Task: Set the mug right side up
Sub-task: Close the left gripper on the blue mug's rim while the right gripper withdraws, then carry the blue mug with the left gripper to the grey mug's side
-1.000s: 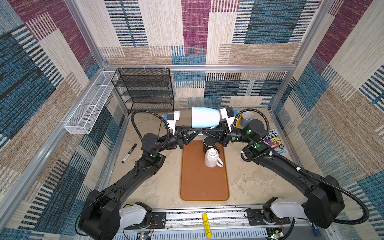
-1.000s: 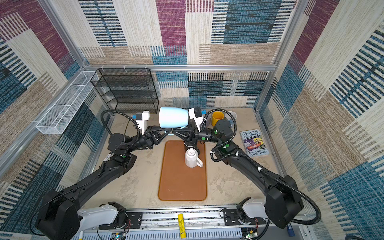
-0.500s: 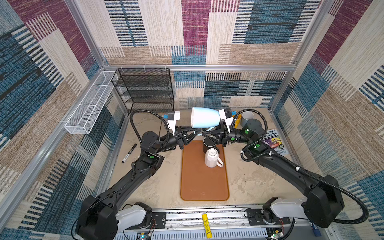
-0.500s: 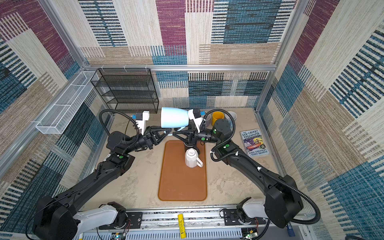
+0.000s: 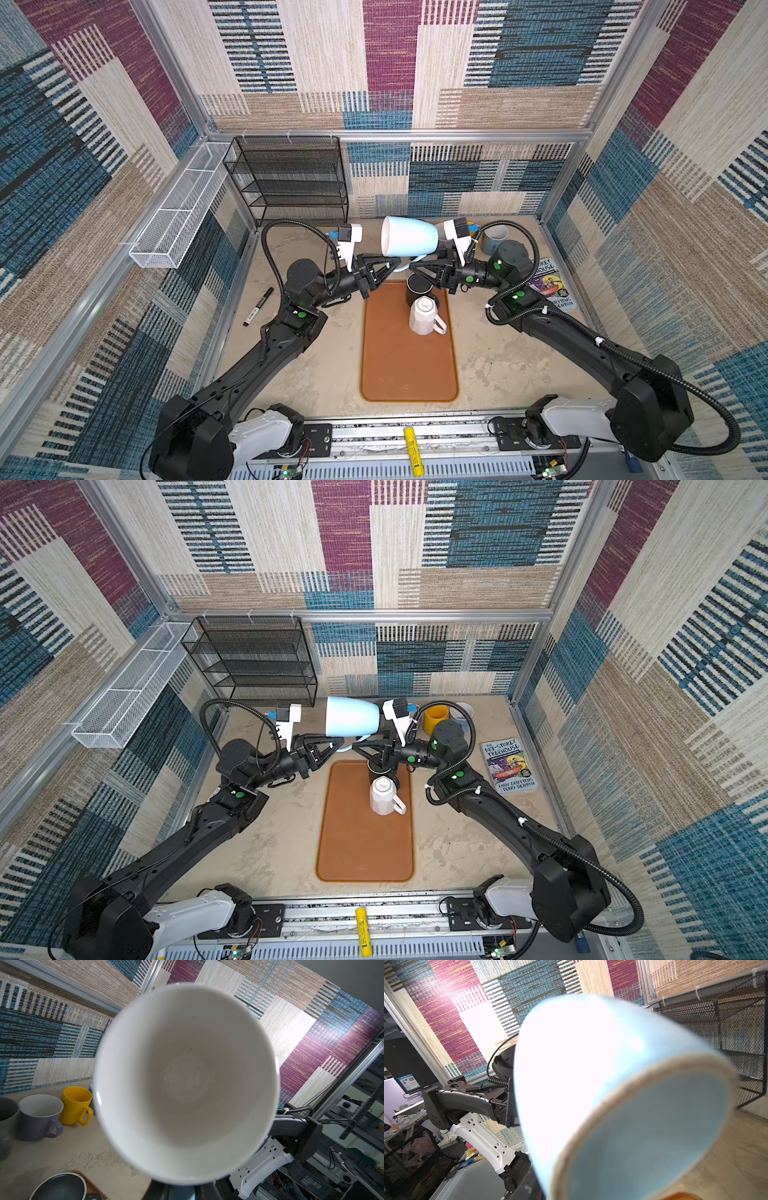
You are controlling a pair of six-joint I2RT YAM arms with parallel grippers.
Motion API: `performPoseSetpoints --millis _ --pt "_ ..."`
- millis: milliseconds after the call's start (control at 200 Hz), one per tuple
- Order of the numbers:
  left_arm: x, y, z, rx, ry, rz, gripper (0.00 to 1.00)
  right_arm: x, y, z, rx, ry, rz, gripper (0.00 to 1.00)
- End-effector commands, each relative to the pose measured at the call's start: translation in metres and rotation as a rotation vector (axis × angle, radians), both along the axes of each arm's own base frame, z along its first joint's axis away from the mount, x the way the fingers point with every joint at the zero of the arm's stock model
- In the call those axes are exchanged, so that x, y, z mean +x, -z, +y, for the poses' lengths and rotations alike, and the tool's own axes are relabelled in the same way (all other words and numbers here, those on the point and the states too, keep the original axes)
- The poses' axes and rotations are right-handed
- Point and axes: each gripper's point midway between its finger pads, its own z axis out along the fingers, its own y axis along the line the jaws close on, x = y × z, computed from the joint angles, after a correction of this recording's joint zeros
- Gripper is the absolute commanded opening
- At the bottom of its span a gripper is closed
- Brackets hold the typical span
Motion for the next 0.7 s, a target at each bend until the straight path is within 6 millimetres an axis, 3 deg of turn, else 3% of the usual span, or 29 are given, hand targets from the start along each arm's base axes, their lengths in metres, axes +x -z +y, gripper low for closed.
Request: performPoseSetpoints --millis 0,120,341,696 --pt "0.003 -0.014 0.004 -0.004 -0.048 -0.078 0.0 0.0 -0.007 -0.004 0.021 0.014 -0.021 0.4" --pt "0.008 -0.01 0.005 0.015 -0.071 -0.07 0.0 0.002 0.001 -0.008 0.007 0.029 -0.015 0.4" --pt "0.026 0.016 0.006 0.123 -0.143 0.018 0.0 0.005 0.019 -0.018 -0.024 0.08 0.012 0.38" --pt "0.055 0.043 0.013 0.262 -0.266 0.155 0.0 0.014 0.039 -0.049 -0.094 0.22 0.039 0.34"
